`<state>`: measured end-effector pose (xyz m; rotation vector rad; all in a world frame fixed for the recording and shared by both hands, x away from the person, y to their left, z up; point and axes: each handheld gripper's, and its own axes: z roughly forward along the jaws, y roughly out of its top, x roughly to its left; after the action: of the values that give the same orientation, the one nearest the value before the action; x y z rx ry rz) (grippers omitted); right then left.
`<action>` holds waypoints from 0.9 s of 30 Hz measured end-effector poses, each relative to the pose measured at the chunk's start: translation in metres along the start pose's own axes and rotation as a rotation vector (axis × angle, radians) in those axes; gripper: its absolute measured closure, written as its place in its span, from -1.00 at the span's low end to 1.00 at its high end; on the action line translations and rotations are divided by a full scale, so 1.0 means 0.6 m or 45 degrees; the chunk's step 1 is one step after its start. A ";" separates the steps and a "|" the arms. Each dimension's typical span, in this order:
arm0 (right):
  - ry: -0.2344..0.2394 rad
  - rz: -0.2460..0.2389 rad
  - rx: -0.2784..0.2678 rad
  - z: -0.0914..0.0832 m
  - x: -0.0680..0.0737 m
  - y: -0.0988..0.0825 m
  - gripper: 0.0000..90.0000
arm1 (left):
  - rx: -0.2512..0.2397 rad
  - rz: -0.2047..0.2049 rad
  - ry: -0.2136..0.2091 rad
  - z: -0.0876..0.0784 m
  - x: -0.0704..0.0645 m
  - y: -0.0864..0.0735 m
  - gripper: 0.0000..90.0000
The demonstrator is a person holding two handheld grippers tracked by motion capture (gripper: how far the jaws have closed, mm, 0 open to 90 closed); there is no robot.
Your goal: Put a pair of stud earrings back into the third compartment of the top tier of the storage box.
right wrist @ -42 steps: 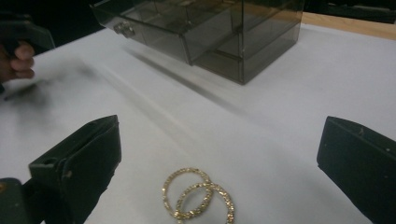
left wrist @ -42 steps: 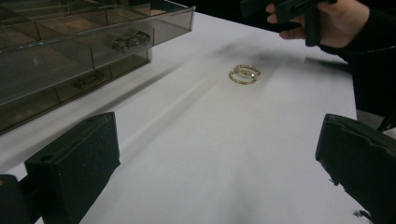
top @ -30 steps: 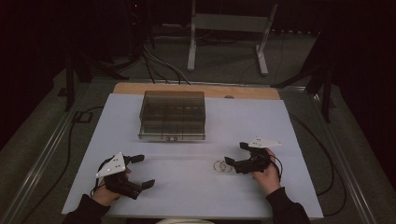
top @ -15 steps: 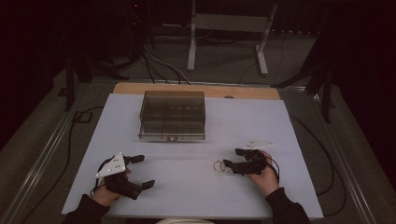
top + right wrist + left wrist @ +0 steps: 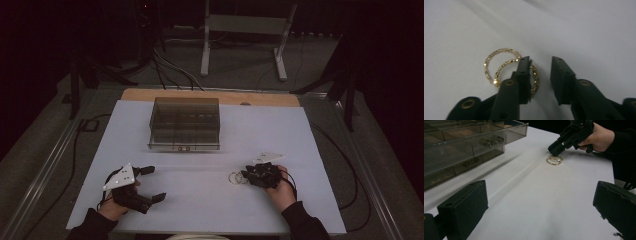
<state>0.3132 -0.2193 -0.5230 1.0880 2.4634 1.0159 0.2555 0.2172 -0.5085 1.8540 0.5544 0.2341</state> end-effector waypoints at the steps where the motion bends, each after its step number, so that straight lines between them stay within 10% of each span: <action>1: 0.006 -0.002 0.005 0.001 0.001 0.000 0.61 | -0.005 -0.002 -0.004 0.000 0.000 0.000 -0.99; 8: -0.032 -0.055 0.032 0.001 0.007 0.003 0.90 | -0.008 -0.008 -0.001 0.000 0.000 0.001 -0.99; 27: -0.004 -0.002 -0.026 -0.029 0.008 0.016 0.93 | 0.006 0.003 0.006 0.001 -0.001 0.001 -0.99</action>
<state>0.3068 -0.2197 -0.5035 1.0806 2.4458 1.0355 0.2554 0.2163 -0.5084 1.8591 0.5563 0.2386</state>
